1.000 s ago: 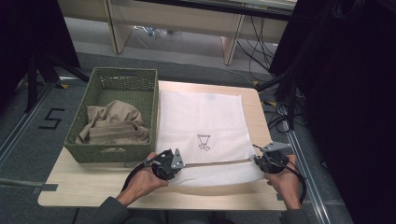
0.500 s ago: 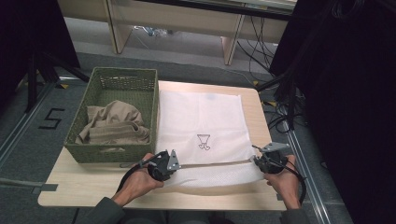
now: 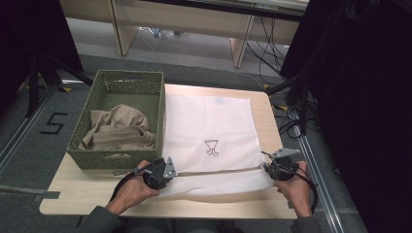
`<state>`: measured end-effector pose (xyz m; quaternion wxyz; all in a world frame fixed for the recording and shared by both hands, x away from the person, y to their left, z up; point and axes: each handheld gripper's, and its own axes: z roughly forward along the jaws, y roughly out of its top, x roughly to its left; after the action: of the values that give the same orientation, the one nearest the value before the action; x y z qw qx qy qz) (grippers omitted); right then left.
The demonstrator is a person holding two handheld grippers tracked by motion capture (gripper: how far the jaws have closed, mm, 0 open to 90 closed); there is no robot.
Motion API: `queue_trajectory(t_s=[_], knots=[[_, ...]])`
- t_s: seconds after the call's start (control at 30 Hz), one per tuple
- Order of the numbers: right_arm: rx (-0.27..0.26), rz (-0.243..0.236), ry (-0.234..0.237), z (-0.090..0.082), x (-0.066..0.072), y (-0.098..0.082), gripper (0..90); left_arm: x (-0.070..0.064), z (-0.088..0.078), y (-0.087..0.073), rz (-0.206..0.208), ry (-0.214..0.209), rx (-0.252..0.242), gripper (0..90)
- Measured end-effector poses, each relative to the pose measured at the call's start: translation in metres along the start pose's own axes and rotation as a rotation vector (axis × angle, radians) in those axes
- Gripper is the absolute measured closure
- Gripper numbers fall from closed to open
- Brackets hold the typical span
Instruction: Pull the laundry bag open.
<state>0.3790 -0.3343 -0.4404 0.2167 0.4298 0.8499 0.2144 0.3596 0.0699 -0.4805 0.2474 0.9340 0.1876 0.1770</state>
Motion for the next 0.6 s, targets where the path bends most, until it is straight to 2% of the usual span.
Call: queue_trajectory(t_s=[0.03,0.23,0.37,0.43,0.6], knots=[[0.007,-0.002,-0.009,0.000,0.000,0.000,85.0,0.001,0.000,-0.005,0.000,0.008,0.020,81.6],[0.007,-0.011,-0.003,0.002,-0.002,-0.001,85.0,0.008,-0.007,-0.017,-0.019,0.020,0.030,81.6],[0.010,0.000,-0.008,0.001,-0.002,-0.001,85.0,0.011,-0.008,-0.025,-0.020,0.037,0.062,81.6],[0.013,0.000,-0.005,0.002,-0.002,-0.002,85.0,0.012,-0.007,-0.031,-0.035,0.039,0.067,81.6],[0.017,-0.004,-0.001,0.002,-0.001,-0.001,85.0,0.014,-0.006,-0.032,-0.047,0.040,0.068,81.6]])
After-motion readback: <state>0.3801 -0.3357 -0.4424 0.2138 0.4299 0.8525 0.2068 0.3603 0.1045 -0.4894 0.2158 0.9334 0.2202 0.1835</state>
